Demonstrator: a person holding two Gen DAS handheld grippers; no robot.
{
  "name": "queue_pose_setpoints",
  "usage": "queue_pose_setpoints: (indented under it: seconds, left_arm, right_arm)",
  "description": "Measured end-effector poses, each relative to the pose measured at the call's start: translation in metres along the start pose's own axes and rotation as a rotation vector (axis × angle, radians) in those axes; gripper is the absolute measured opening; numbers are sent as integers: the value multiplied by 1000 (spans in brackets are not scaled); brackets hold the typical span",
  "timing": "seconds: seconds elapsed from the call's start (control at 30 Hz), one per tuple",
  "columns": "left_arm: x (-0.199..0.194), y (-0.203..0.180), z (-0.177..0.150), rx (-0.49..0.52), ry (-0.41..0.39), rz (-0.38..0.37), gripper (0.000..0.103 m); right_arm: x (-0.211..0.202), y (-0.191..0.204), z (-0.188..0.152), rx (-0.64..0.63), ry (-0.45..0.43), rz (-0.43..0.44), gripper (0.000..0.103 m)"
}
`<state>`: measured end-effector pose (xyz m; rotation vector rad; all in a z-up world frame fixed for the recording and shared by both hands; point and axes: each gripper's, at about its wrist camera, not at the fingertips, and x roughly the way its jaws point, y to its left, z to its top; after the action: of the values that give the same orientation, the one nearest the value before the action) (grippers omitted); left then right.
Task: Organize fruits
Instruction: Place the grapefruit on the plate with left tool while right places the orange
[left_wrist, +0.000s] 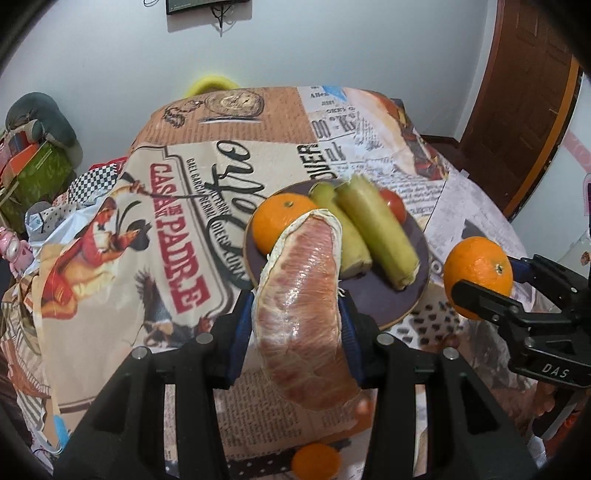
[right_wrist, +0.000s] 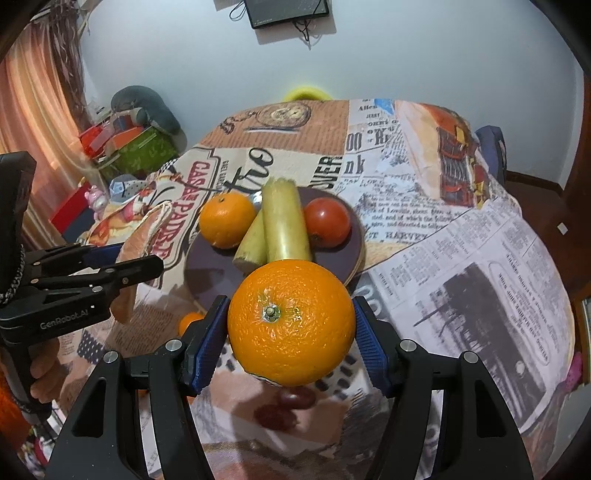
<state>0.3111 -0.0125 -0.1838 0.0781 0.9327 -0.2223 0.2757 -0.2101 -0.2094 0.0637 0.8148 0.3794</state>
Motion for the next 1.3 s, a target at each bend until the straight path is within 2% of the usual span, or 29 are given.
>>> queue_pose_setpoints:
  seconds: [0.43, 0.7, 0.97, 1.07, 1.13, 1.3]
  left_arm:
    - [43, -14, 33, -9, 11, -42, 45]
    - [58, -16, 28, 10, 41, -32, 45]
    - [34, -1, 26, -9, -13, -35, 47]
    - [16, 15, 21, -38, -33, -25, 52]
    - [4, 30, 14, -59, -43, 1, 55]
    - [-10, 62, -8, -97, -29, 67, 56]
  right_arm:
    - [8, -12, 13, 0, -15, -19, 62]
    - [19, -8, 11, -11, 8, -4, 62]
    - [24, 3, 14, -35, 16, 7, 62]
    - [24, 11, 17, -50, 14, 13, 62]
    - [25, 16, 19, -58, 14, 18, 62]
    - [33, 31, 21, -77, 23, 34, 62]
